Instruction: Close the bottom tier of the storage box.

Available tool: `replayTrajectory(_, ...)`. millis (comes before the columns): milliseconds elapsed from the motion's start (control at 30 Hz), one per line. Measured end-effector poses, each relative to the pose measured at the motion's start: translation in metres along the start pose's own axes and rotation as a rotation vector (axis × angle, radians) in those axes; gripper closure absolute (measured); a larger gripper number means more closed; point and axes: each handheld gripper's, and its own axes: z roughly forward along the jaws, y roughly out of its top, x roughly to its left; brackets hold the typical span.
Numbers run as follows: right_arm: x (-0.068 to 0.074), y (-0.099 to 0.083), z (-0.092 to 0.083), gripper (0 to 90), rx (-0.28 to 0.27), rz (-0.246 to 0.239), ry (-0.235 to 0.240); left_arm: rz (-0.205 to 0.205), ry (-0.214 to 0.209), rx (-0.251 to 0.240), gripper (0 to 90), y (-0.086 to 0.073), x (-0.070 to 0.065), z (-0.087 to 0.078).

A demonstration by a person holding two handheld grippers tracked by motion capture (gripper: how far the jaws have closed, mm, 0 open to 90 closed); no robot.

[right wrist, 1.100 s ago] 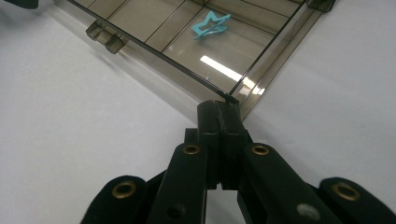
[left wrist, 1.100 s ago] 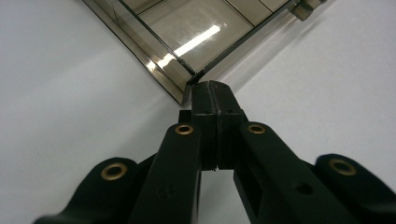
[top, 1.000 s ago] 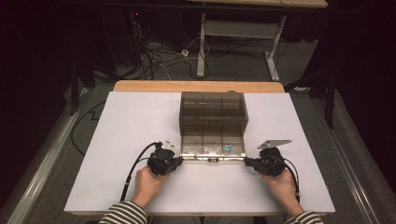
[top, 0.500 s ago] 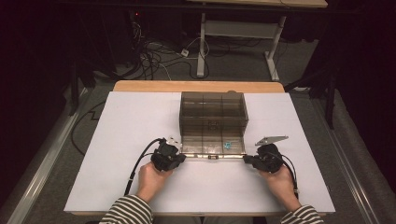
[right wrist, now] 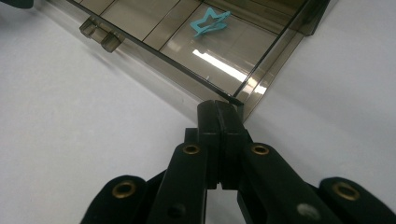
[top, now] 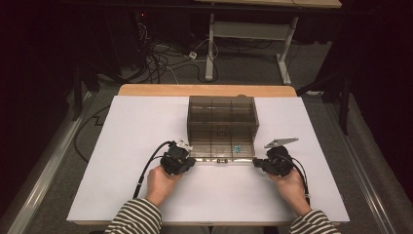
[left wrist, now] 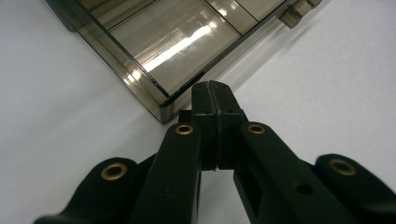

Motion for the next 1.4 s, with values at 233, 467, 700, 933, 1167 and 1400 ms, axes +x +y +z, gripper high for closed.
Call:
replayTrajectory(233, -0.002, 0.004, 0.004, 90.0, -0.001, 0.011, 0.003, -0.004, 0.007, -0.003, 87.1, 0.005, 0.001, 0.004)
replayTrajectory(467, -0.004, 0.008, 0.008, 90.0, 0.0, 0.016, -0.002, -0.019, 0.012, -0.011, 87.1, 0.009, 0.004, 0.009)
replayTrajectory(700, -0.005, 0.014, 0.011, 90.0, 0.003, 0.013, -0.006, -0.026, 0.022, -0.01, 87.2, 0.011, 0.007, 0.014)
replayTrajectory(933, -0.006, 0.018, 0.014, 90.0, 0.002, 0.02, -0.002, -0.028, 0.029, -0.013, 87.1, 0.016, 0.007, 0.018)
replayTrajectory(1167, -0.011, 0.021, 0.016, 90.0, 0.001, 0.033, -0.008, -0.035, 0.031, -0.019, 87.2, 0.019, 0.006, 0.024)
replayTrajectory(1400, -0.012, 0.026, 0.018, 90.0, 0.0, 0.034, -0.012, -0.037, 0.027, -0.017, 87.2, 0.023, 0.006, 0.028)
